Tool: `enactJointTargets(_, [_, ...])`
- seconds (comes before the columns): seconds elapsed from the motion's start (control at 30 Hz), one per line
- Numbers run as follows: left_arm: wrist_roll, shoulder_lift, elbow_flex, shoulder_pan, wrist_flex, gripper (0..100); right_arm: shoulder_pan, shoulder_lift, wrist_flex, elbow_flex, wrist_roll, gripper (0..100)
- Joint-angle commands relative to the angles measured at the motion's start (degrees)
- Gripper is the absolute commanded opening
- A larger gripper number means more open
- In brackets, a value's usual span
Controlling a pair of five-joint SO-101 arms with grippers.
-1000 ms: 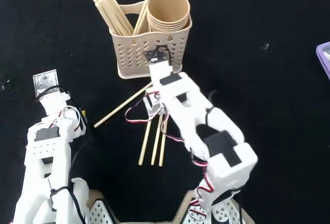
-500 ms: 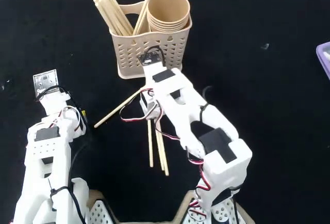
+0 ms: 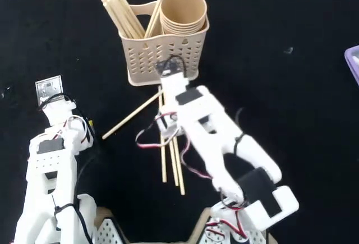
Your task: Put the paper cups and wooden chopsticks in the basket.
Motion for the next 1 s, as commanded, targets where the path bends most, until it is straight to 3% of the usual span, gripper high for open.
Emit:
enactJointTargets(0.0, [0.4, 0.1, -1.5, -0.3, -1.0, 17, -2.4, -0.7, -1.2, -0.8, 1.1, 21.5])
enactJointTargets(0.37, [0.4, 0.1, -1.4, -0.3, -1.0, 17, -2.0, 20.6, 3.4, -14.0, 3.0, 18.8])
enactJointTargets(0.47, [0.4, 0.1, -1.5, -0.3, -1.0, 17, -2.2, 21.2, 4.9, -14.7, 2.8, 18.0])
enactJointTargets(0.63, [0.4, 0.1, -1.5, -0.3, -1.0, 17, -2.1, 21.2, 4.8, -14.5, 4.8, 0.8])
enactJointTargets(0.97, [0.4, 0.1, -1.5, -0.3, -1.0, 17, 1.6, 12.4, 4.7, -9.9, 6.0, 1.1])
